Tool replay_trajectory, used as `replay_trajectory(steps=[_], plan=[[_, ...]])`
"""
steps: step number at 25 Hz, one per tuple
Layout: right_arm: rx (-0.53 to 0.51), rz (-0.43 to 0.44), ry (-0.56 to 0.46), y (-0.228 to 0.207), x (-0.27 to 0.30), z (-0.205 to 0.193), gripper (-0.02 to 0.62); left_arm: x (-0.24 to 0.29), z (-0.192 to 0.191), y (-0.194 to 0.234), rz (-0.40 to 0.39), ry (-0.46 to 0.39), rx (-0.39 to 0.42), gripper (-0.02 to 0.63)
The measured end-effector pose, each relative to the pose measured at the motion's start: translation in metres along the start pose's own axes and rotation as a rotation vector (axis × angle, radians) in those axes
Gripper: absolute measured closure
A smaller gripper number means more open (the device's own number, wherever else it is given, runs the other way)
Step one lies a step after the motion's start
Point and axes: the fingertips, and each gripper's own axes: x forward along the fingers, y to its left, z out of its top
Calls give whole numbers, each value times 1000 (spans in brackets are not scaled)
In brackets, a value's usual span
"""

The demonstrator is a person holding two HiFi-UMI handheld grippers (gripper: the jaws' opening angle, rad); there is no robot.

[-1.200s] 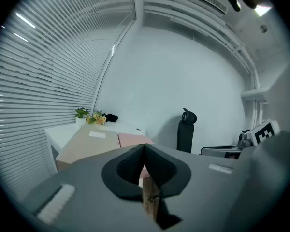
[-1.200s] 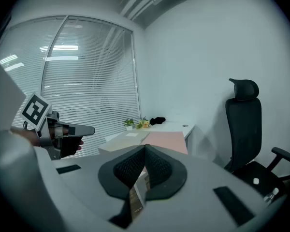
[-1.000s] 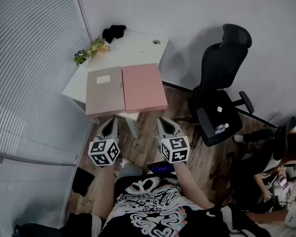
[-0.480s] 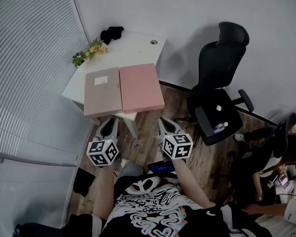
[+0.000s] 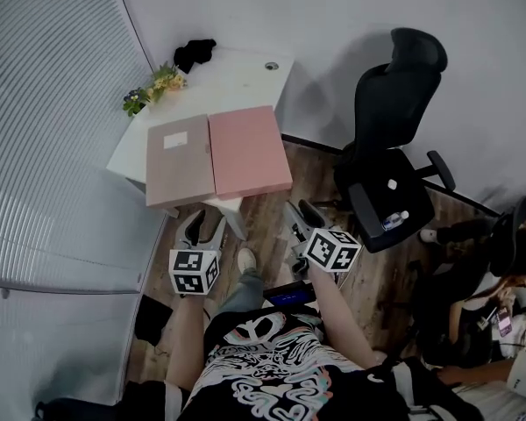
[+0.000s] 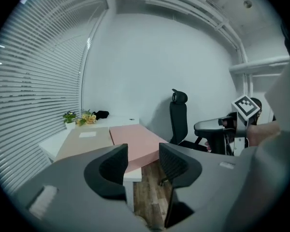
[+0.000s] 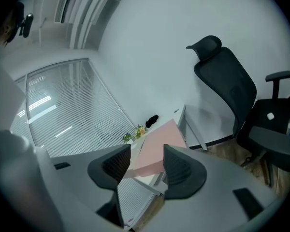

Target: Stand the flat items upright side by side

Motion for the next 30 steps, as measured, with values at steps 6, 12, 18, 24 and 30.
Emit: replay_trajectory(steps=[6,12,18,24,30], plan=[[98,-25,31,-23,17,-11,374,30,-10,2,-30,67,74,393],[176,-65,52,-51,36,-15,362,65,-16,5,-56,136,140,383],[241,-95,86,-75,60,-24,347,96,-27,9,-83,205,201,379],[309,-110,114,-89,83,-32,331,124,-44,17,-121,274,239,377],[372,-136,121,-113,99,-36,314,149,-57,15,-169,329,295,376]])
